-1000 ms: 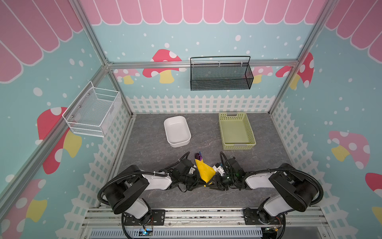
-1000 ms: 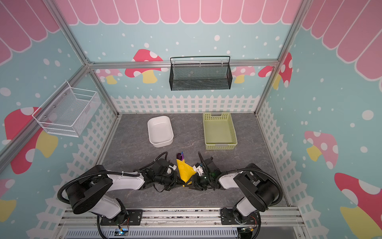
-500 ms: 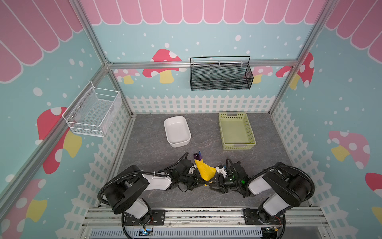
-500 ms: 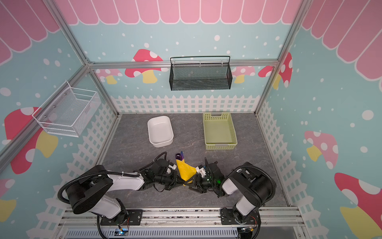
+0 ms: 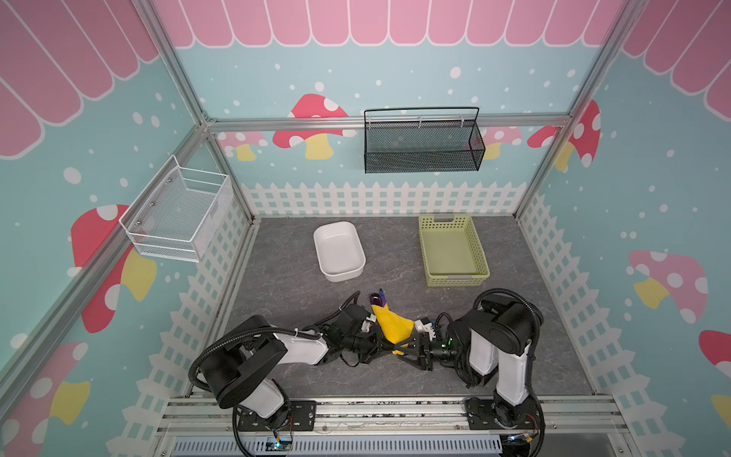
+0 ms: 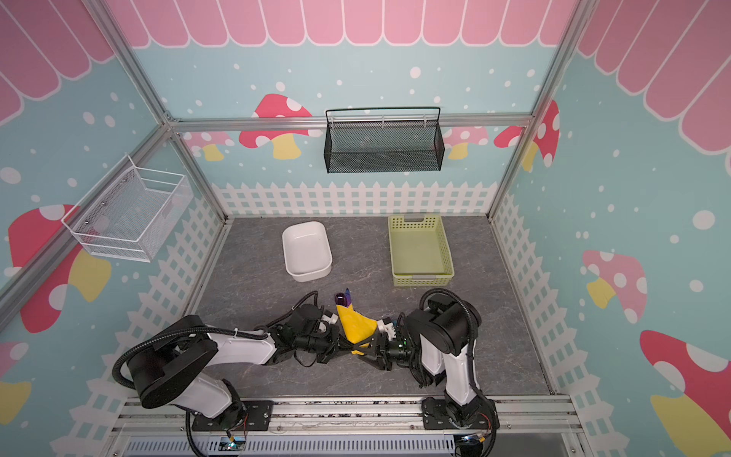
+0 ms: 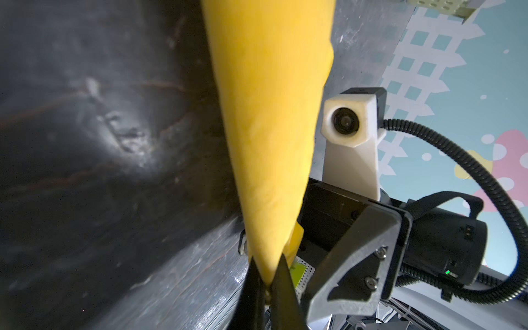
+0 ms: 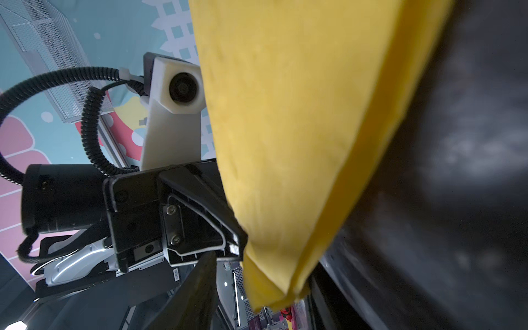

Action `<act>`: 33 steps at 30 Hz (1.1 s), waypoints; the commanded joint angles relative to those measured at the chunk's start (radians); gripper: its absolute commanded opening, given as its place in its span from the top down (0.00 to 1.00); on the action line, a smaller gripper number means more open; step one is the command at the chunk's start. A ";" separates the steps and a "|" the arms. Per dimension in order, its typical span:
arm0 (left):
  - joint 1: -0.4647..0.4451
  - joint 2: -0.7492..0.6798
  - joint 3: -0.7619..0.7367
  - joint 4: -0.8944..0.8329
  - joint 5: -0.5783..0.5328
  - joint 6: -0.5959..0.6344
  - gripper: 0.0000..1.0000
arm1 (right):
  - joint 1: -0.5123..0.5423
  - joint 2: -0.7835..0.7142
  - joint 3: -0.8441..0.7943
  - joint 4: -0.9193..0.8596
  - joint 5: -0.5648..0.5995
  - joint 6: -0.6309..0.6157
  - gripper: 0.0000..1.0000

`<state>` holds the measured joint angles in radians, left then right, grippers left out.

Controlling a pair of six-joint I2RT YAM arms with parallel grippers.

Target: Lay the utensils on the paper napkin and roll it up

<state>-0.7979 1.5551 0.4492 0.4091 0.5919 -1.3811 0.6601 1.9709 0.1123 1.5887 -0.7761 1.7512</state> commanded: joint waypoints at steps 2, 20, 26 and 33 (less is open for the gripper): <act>0.005 0.008 -0.011 0.045 0.005 -0.024 1.00 | 0.002 0.075 -0.028 0.125 0.050 0.107 0.54; 0.005 -0.004 -0.020 0.031 0.000 -0.024 1.00 | 0.002 0.091 -0.023 0.125 0.077 0.107 0.89; 0.021 -0.046 -0.030 -0.009 -0.030 -0.010 0.73 | 0.002 0.088 -0.028 0.124 0.075 0.101 0.94; 0.064 -0.080 -0.042 -0.031 -0.061 0.019 0.54 | 0.001 0.085 -0.026 0.124 0.070 0.101 0.95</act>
<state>-0.7471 1.4864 0.4149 0.3855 0.5625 -1.3739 0.6601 1.9755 0.1143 1.5917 -0.7532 1.8000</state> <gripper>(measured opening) 0.448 0.077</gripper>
